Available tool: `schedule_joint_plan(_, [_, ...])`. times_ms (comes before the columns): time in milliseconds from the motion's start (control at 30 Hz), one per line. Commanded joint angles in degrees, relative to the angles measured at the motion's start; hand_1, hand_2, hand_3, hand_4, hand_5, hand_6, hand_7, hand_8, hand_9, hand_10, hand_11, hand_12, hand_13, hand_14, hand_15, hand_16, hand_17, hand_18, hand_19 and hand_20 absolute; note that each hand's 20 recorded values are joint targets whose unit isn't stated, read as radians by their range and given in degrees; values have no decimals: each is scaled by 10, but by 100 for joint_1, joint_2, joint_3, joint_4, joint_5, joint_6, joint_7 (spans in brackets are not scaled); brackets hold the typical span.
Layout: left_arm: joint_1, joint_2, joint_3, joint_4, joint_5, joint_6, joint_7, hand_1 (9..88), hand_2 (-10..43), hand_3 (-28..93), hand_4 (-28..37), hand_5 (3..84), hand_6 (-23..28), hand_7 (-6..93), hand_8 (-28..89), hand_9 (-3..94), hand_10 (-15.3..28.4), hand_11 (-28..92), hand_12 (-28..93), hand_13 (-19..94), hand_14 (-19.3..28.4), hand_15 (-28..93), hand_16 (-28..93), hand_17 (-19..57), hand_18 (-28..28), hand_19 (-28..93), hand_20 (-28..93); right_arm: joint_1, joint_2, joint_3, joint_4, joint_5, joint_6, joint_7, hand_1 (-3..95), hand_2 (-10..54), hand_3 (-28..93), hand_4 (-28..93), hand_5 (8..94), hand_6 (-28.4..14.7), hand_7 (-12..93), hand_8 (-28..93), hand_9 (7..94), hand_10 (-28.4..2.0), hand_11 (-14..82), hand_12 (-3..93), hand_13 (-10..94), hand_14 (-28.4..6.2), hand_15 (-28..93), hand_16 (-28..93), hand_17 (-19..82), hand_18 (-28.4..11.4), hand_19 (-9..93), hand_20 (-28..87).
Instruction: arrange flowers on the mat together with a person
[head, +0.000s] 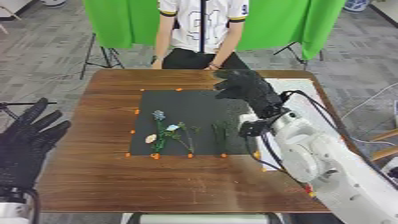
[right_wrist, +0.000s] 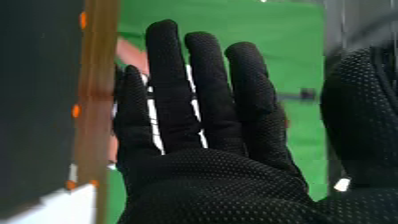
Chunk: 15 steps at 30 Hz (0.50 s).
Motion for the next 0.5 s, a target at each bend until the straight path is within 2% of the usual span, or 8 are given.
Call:
schedule_joint_plan(33, [-117,-471,55,-10,361,-147,-340,205,58,760,-246,321,47,90,-80,314,149,177,124,215,224,462,-46,-84,194,420,193,-188,93,210,64,371,-140,-30,254,27,756,-274,527,-7,167,-134,557,-155,170,146,450,-170,458,114,58,-205,529,138])
schedule_joint_plan(67, [-97,-472,65,-23,362,-132,-310,205,59,760,-247,321,47,90,-80,314,149,177,123,215,224,462,-46,-84,194,420,193,-190,73,225,85,371,-179,-41,252,27,757,-275,526,-6,166,-133,555,-155,168,146,448,-170,455,114,56,-206,526,139])
schedule_joint_plan(100, [-164,-532,78,-20,422,-171,-402,204,58,760,-247,321,48,90,-80,314,150,177,123,215,223,461,-46,-84,194,420,194,-229,72,255,88,440,-214,-84,250,28,757,-275,524,-6,166,-133,553,-155,167,146,445,-169,452,113,54,-206,523,140])
schedule_joint_plan(133, [-166,-510,94,-18,410,-170,-361,204,58,761,-247,321,48,90,-80,314,150,177,123,214,223,461,-46,-84,194,420,193,-215,90,259,91,543,-245,-112,250,29,757,-276,522,-6,165,-132,552,-155,163,146,443,-169,446,113,54,-206,518,145])
schedule_joint_plan(200, [-223,-579,90,-20,489,-216,-450,204,59,760,-248,321,48,90,-80,314,150,176,123,214,223,460,-47,-84,194,419,193,-230,63,290,103,558,-267,-92,246,31,754,-277,519,-6,162,-130,549,-156,159,147,439,-170,439,115,51,-206,511,152])
schedule_joint_plan(233, [-156,-454,88,-25,383,-142,-330,204,58,761,-247,321,47,90,-80,314,150,176,123,214,223,460,-47,-84,194,420,193,-236,59,296,113,570,-285,-130,244,31,753,-277,517,-7,161,-131,546,-156,157,147,435,-171,436,115,49,-207,510,153])
schedule_joint_plan(333, [-170,-481,79,-32,401,-147,-345,204,59,760,-248,321,47,90,-80,314,149,176,123,214,223,459,-47,-85,194,420,194,-252,41,331,108,605,-295,-116,238,33,751,-277,508,-4,159,-130,540,-155,154,147,431,-173,430,115,45,-208,506,157])
schedule_joint_plan(500, [-118,-376,38,-62,334,-116,-261,204,60,758,-247,321,47,89,-79,315,150,175,123,213,224,460,-48,-85,195,421,194,-248,8,369,128,604,-376,-98,231,36,749,-275,501,-1,158,-129,534,-154,149,147,428,-172,424,119,42,-209,497,162])
